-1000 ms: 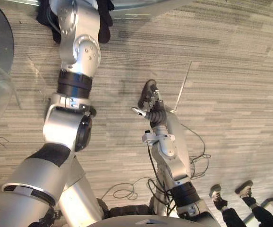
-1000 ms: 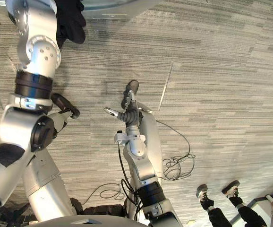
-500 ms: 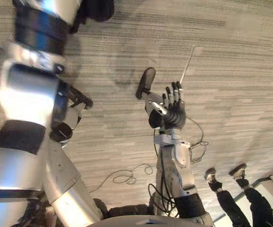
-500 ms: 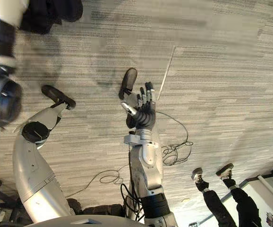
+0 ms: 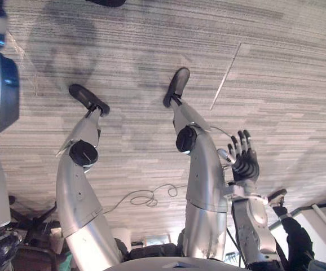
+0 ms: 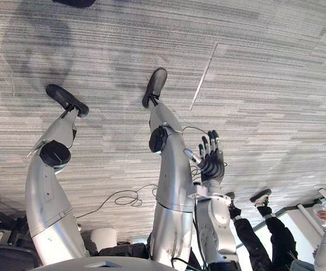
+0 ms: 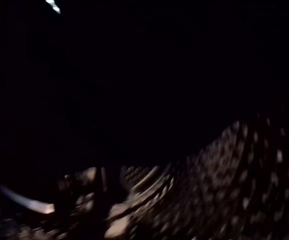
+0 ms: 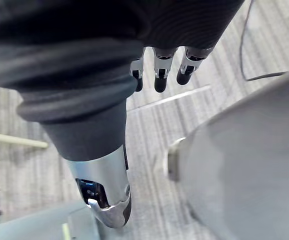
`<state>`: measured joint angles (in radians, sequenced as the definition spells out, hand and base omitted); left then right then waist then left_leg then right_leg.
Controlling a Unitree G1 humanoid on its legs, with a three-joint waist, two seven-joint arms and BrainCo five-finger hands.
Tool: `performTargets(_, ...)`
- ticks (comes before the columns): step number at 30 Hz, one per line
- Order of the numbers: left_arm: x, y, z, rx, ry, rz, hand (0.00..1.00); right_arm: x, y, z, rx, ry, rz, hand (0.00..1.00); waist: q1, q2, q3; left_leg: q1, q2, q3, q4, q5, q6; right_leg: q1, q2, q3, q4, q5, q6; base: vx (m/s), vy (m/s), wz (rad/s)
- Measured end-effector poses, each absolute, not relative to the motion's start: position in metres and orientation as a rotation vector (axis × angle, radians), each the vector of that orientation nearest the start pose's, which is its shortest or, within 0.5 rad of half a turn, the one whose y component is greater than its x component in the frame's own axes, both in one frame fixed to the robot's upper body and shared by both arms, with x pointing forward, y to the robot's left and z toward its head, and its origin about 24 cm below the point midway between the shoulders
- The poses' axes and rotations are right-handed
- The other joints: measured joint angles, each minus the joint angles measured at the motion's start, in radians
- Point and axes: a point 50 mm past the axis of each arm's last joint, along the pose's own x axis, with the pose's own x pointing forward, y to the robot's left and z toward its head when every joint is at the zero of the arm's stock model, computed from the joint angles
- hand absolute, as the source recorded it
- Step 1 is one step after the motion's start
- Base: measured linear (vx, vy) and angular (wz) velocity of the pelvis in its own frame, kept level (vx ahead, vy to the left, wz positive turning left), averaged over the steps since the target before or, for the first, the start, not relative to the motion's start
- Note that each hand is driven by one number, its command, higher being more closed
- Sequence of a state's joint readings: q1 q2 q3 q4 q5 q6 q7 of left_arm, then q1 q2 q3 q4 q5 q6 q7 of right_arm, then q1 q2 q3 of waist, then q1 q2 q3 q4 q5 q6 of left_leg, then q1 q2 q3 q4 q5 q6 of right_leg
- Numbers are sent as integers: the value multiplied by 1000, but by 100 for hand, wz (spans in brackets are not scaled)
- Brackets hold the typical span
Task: Pick up the laundry basket with both hands and put the clothes into the washing machine.
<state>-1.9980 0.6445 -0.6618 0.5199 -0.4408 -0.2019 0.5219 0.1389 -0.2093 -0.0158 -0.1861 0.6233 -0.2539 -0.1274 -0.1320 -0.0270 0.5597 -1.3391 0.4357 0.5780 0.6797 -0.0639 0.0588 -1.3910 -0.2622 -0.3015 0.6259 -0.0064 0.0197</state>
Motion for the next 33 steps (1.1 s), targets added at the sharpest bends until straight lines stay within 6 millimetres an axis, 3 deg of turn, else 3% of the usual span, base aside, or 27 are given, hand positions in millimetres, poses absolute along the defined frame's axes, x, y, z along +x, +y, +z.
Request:
performTargets(2,253,58,526,741,-1501,180,0,225,-211,95,532,-385,-182,0,1,0,0,10,13,4,-1,-5,3,17,16,1,-33,21,4,-103,-48,-26)
performTargets(4,274,52,505,1013,-1453,250,0,228,-212,105,600,-449,-167,0,4,0,0,10,25,14,0,-15,0,20,27,5,-54,32,5,-102,-37,-24)
performTargets(7,293,59,491,1274,-1384,404,0,226,-213,117,699,-529,-139,0,20,0,0,-5,35,26,5,-19,-3,1,32,15,-64,38,14,-112,-40,-14)
performTargets(10,296,58,489,1411,-1351,406,0,224,-216,123,782,-573,-126,0,39,0,0,-26,49,14,27,-17,7,-8,38,10,-55,44,7,-73,-33,-7)
performTargets(18,300,51,486,1431,-1278,315,0,221,-215,117,846,-561,-75,0,52,0,0,-27,53,8,49,-21,12,0,39,10,-43,43,9,-65,-27,0)
performTargets(21,307,68,480,1304,-1266,365,0,220,-206,111,854,-537,-36,0,48,0,0,-23,60,4,53,-24,13,4,39,12,-31,43,9,-78,-34,-4)
performTargets(24,327,94,451,1220,-1182,460,0,220,-195,103,894,-511,-30,0,44,1,0,-10,60,3,50,-15,16,10,36,13,-19,40,6,-87,-48,3)
performTargets(28,342,133,382,1034,-1056,605,0,220,-184,95,941,-503,-61,0,53,6,1,19,42,6,23,10,10,14,19,13,15,24,-9,-73,-49,18)
performTargets(31,338,147,338,901,-970,619,0,220,-180,94,916,-498,-64,0,69,6,1,33,34,2,12,19,-3,16,10,14,42,1,-15,-61,-50,17)
performTargets(33,323,155,296,633,-903,585,0,212,-178,89,894,-469,-70,0,85,7,1,44,34,-2,14,23,-7,18,6,16,66,-18,-17,-65,-58,8)
